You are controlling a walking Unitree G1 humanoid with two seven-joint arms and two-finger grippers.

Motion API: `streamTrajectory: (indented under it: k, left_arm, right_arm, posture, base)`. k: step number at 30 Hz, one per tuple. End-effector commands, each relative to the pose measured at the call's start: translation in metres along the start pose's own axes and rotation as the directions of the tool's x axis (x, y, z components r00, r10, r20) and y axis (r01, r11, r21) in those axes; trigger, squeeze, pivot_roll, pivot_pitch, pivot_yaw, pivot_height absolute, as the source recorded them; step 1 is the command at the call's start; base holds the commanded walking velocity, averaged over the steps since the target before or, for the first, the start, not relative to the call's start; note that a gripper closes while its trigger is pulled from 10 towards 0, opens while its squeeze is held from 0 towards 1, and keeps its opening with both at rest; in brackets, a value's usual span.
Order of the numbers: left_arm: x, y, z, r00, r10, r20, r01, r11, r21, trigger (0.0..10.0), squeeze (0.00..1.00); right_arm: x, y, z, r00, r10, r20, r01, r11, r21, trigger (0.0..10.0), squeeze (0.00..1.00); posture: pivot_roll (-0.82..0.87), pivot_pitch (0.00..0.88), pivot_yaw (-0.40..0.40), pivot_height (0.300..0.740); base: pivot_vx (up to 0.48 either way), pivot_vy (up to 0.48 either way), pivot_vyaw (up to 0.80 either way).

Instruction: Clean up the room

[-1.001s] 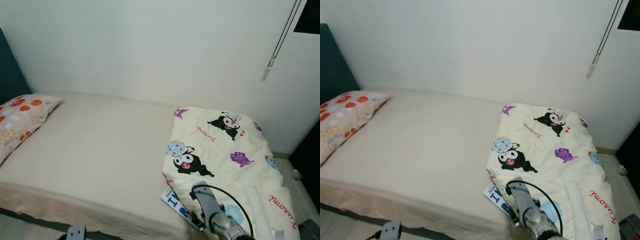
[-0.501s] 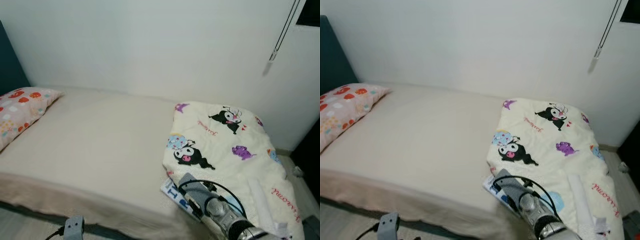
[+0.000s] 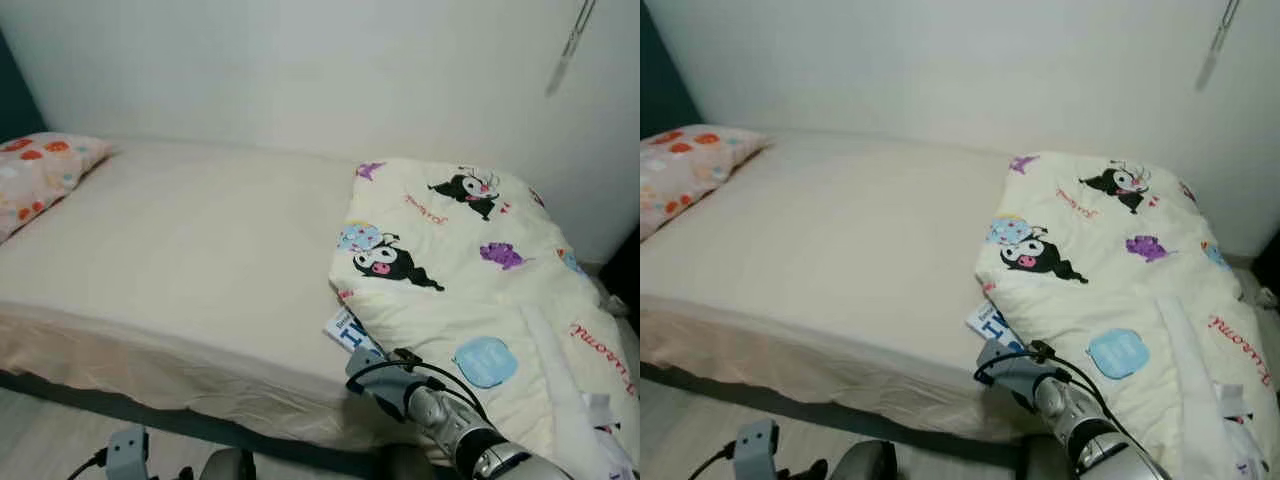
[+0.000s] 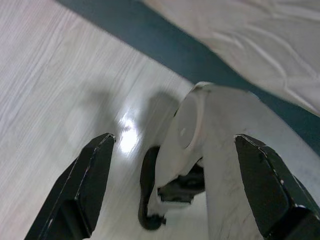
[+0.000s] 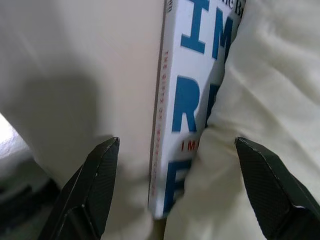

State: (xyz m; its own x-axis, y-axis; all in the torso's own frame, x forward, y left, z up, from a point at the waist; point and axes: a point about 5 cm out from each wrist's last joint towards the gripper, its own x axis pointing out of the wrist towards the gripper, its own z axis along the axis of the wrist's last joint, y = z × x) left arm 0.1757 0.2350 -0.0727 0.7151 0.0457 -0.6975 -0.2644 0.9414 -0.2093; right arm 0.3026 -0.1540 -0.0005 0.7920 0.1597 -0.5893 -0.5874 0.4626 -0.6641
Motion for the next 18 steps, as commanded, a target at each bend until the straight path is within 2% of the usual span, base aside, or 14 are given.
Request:
streamTrajectory:
  k: [1, 7, 11, 18]
  left_arm:
    - [-0.001, 0.006, 0.007, 1.0, 0.003, 0.029, -0.003, 1.0, 0.006, 10.0, 0.0]
    - [-0.005, 0.015, 0.012, 0.998, -0.006, 0.07, 0.005, 1.0, 0.015, 10.0, 0.0]
    - [-0.009, 0.019, 0.007, 0.997, -0.008, 0.074, 0.007, 1.0, 0.017, 10.0, 0.0]
    - [-0.018, 0.029, -0.007, 0.999, 0.003, 0.053, -0.004, 1.0, 0.022, 10.0, 0.0]
  right_arm:
    - [0.003, -0.009, 0.014, 0.998, -0.027, 0.056, 0.028, 0.999, -0.02, 10.0, 0.0]
    - [0.005, -0.023, 0.037, 0.985, -0.077, 0.155, 0.084, 0.996, -0.038, 10.0, 0.0]
    - [0.006, -0.038, 0.053, 0.971, -0.113, 0.21, 0.116, 0.993, -0.001, 10.0, 0.0]
    - [0.007, -0.042, 0.047, 0.979, -0.13, 0.16, 0.134, 0.991, -0.012, 10.0, 0.0]
  posture:
    - [0.08, 0.082, -0.026, 0.533]
    - [0.11, 0.121, -0.021, 0.518]
    - [0.13, 0.146, -0.02, 0.518]
    - [0.14, 0.18, -0.017, 0.518]
  base:
    - [0.0, 0.0, 0.0]
    - [0.0, 0.0, 0.0]
    - [0.0, 0.0, 0.0]
    - [0.0, 0.0, 0.0]
